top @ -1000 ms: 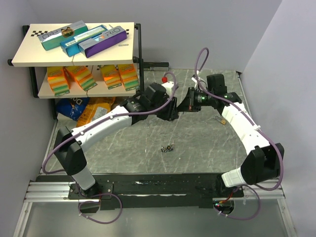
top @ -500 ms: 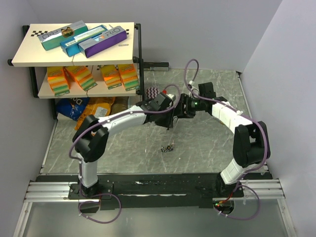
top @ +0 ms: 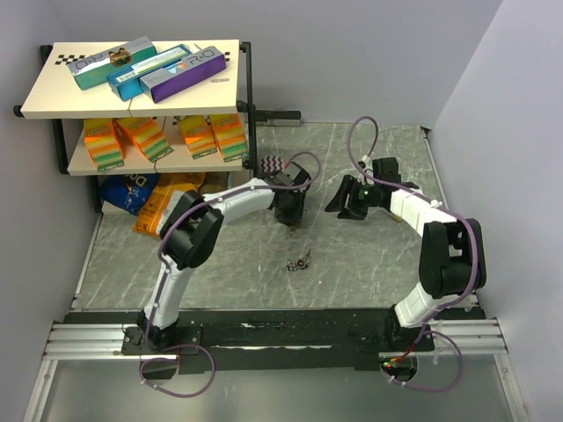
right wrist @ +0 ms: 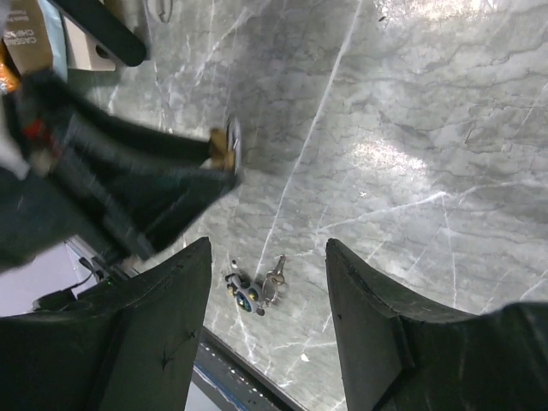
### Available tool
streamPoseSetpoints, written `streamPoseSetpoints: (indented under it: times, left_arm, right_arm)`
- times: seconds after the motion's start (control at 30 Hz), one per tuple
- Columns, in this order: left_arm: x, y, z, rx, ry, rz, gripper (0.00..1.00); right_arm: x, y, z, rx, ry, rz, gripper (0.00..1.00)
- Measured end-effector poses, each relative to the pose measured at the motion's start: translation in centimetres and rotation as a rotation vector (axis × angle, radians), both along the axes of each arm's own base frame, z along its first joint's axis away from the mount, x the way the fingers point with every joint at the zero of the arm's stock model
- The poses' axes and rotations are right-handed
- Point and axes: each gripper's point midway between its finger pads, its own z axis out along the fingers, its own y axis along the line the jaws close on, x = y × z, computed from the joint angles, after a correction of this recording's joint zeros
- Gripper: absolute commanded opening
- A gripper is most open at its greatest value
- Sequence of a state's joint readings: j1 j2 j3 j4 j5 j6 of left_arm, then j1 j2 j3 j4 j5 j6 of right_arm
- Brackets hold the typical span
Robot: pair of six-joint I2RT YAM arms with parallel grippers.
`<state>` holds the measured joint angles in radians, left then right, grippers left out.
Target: Unlock with the key
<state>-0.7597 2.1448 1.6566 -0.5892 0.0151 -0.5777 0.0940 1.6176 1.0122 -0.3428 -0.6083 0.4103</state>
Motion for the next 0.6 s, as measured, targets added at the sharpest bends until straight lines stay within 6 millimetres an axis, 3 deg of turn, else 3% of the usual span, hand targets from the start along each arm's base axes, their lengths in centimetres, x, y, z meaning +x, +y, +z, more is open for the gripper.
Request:
streamPoseSetpoints:
  times: [0.33, 0.6]
  left_arm:
    - [5.0, 0.5, -0.9, 0.086, -0.014, 0.153, 0.01]
    - [7.4, 0.5, -0.9, 0.119, -0.038, 0.188, 0.19]
  right_arm:
    - [-0.2, -0.5, 2.3, -0.018, -0.058, -0.02, 0.63]
    - [-0.5, -1.0, 4.3, -0.038, -0.112, -0.041, 0.65]
